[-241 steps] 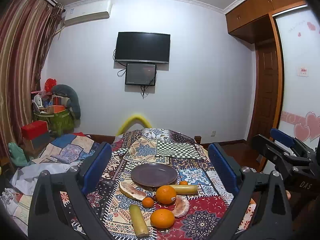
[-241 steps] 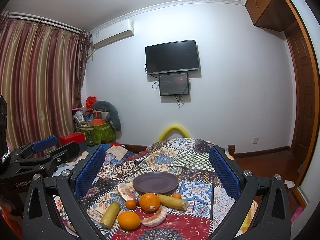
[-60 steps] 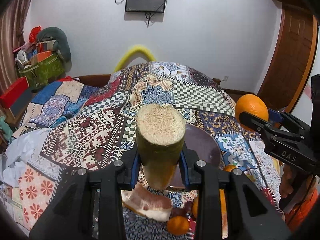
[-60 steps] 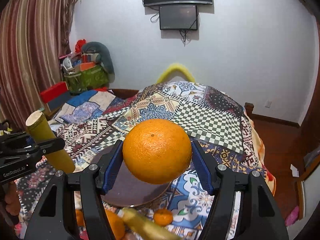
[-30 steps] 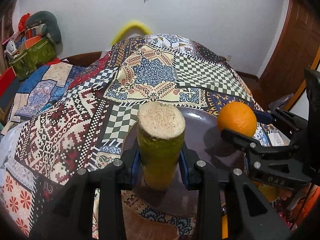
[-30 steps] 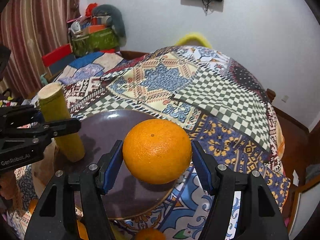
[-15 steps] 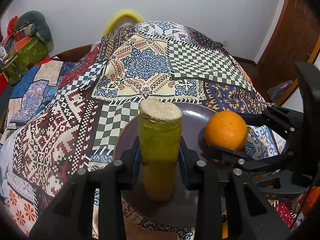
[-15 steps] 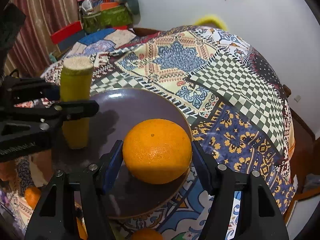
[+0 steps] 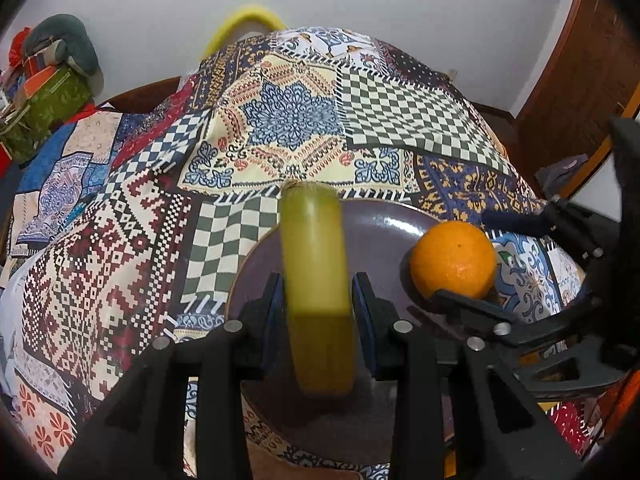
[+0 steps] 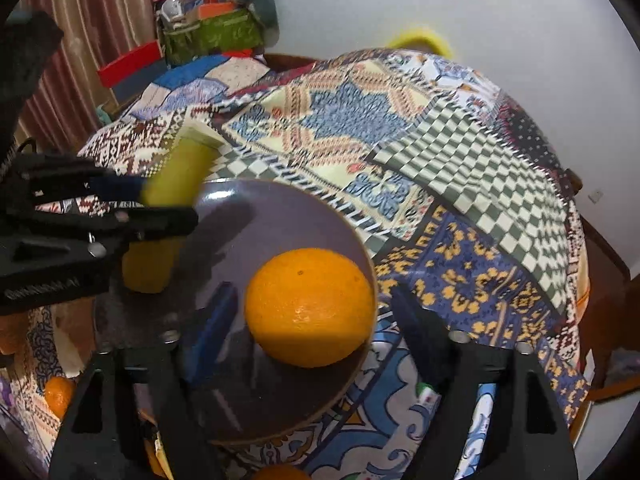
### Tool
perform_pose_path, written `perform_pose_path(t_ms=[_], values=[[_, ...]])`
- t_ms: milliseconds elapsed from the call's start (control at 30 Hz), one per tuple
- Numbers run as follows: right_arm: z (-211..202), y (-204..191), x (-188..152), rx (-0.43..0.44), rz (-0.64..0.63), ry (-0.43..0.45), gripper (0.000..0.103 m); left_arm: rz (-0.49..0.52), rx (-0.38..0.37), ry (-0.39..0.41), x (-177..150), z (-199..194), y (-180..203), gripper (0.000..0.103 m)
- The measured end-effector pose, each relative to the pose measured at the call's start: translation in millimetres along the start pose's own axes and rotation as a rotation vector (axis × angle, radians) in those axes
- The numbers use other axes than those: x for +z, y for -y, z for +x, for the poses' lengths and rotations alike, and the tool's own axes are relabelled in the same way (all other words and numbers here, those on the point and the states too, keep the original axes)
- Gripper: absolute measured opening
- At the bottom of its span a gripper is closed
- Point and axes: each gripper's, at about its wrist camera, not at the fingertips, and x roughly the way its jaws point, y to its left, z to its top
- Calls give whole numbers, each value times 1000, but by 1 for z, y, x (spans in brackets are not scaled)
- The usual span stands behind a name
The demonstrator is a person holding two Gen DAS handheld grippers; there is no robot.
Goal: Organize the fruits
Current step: 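Lower the cylinder onto the plate and open the left gripper while the right releases the orange, then grasp the second large Dole orange with the left gripper while the right reaches the corn cob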
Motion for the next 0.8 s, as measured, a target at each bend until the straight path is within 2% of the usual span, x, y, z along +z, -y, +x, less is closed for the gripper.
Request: perform_pose_path(t_ms=[267,533,800], values=[[-35,6,-4,-12,31,79,80,7,1,39,-7,-24,4,34],[-80,-1,-17,-61,48,170,80,20,19,124,-19,-74,14,34],[-121,-15,-38,-88,47,222,80,37,45,189,-43,-123,30,34]])
